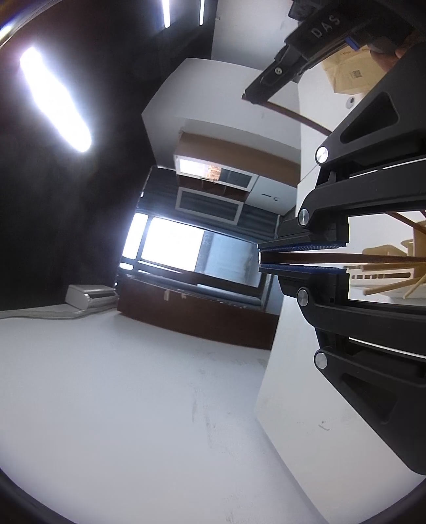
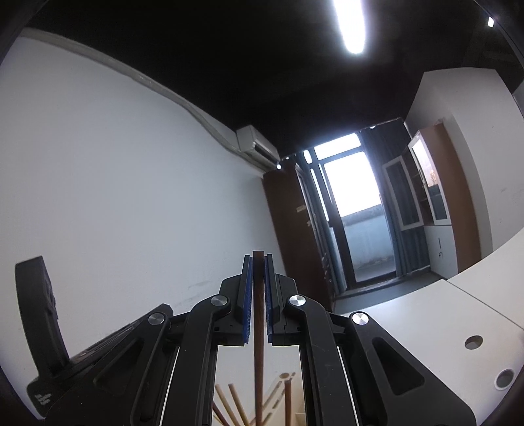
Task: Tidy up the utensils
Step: 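Lower both chopsticks into the holder and open both tools, then move both open tools back down to the chopsticks beside the holder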
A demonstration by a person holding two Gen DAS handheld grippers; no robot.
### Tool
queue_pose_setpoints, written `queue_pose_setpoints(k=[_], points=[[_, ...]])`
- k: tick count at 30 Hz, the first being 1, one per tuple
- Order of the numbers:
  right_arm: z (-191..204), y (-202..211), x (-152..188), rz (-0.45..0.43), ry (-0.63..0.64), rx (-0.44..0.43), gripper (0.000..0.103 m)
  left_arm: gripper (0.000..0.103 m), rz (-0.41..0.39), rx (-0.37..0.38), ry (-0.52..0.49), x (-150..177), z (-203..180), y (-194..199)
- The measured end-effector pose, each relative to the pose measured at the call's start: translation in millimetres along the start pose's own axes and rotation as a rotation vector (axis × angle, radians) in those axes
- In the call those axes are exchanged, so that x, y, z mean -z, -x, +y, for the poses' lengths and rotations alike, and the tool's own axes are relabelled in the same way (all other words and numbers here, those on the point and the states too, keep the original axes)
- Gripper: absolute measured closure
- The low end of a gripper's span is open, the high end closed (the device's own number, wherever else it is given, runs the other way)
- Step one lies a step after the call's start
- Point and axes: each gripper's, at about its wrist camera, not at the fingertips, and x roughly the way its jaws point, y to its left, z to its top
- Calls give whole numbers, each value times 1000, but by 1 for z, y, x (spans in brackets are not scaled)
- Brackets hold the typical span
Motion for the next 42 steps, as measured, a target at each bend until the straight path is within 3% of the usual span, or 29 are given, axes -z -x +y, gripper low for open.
queue_pose_setpoints(k=[8, 12, 20, 30, 31, 33, 35, 36, 37, 38, 40, 42], points=[[0, -16, 42, 157, 79, -25, 95, 96, 75, 18, -52, 26, 6, -9], [-1, -20, 59, 215, 108, -27, 95, 96, 73, 31, -69, 25, 11, -9], [-3, -32, 78, 275, 123, -38, 95, 96, 41, 6, -111, 23, 9, -6], [3, -35, 78, 302, 144, -68, 95, 96, 70, 7, -106, 25, 9, -8], [3, -34, 76, 301, 137, -63, 90, 96, 75, 8, -102, 24, 10, -8], [1, -29, 72, 284, 115, -67, 71, 94, 68, -2, -95, 19, 12, -5], [-2, -21, 63, 252, 93, -65, 54, 77, 64, -9, -93, 13, 15, 0], [-3, -17, 59, 237, 85, -57, 50, 57, 56, -13, -85, 9, 17, 4], [-5, -11, 54, 217, 74, -46, 41, 48, 46, -13, -77, 7, 20, 8], [-7, -5, 50, 195, 60, -33, 36, 45, 39, -8, -63, 3, 24, 15], [-12, 9, 44, 167, 25, -5, 27, 17, 38, 5, -24, -2, 36, 29], [-17, 22, 44, 171, -14, 11, 22, 6, 39, 23, 19, -1, 49, 42]])
